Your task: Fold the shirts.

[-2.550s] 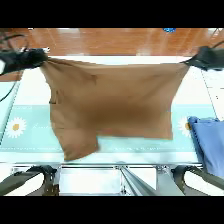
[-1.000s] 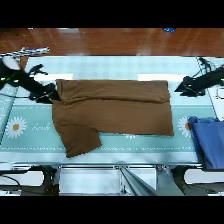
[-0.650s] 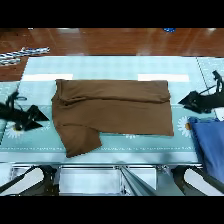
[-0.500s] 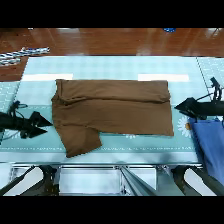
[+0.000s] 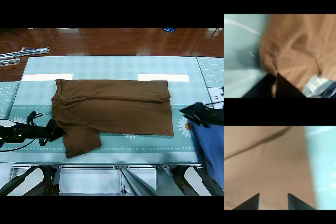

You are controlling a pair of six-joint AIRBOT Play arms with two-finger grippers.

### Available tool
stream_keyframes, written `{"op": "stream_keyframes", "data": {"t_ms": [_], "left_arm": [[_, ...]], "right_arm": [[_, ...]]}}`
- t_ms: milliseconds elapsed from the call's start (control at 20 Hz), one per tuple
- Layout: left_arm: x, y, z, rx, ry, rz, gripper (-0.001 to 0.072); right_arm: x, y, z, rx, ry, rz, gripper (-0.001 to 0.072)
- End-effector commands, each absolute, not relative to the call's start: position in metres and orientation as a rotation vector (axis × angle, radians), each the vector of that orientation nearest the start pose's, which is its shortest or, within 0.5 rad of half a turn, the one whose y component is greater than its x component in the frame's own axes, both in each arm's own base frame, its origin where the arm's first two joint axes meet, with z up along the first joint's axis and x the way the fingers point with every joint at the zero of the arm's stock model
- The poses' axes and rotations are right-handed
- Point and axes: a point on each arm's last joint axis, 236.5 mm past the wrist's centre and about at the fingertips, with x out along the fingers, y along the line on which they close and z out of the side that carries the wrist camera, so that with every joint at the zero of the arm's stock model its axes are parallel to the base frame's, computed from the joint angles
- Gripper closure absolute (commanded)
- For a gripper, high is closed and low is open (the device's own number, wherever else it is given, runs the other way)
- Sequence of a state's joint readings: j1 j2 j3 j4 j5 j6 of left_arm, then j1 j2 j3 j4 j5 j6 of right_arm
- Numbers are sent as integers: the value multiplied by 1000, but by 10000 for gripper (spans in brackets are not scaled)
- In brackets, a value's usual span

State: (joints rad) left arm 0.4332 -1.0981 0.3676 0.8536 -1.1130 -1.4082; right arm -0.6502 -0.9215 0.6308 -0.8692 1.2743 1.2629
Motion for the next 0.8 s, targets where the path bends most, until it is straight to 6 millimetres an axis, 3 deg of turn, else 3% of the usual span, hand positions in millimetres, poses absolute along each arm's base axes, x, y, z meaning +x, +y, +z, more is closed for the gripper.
{"op": "stream_keyframes", "data": {"t_ms": [0,100,300,550,750], "left_arm": [[216,-56,-118,-1005,1476,12,690],[216,-57,-118,-997,1476,5,690],[216,-57,-118,-998,1476,5,690],[215,-58,-118,-1001,1482,2,689],[214,-58,-118,-1002,1485,-1,690]], "right_arm": [[206,-62,-50,893,1347,-233,302],[179,-42,-74,936,1452,-241,301],[166,-9,-93,930,1539,-166,301],[184,15,-106,976,1565,-64,301],[231,26,-112,1067,1443,-47,302]]}}
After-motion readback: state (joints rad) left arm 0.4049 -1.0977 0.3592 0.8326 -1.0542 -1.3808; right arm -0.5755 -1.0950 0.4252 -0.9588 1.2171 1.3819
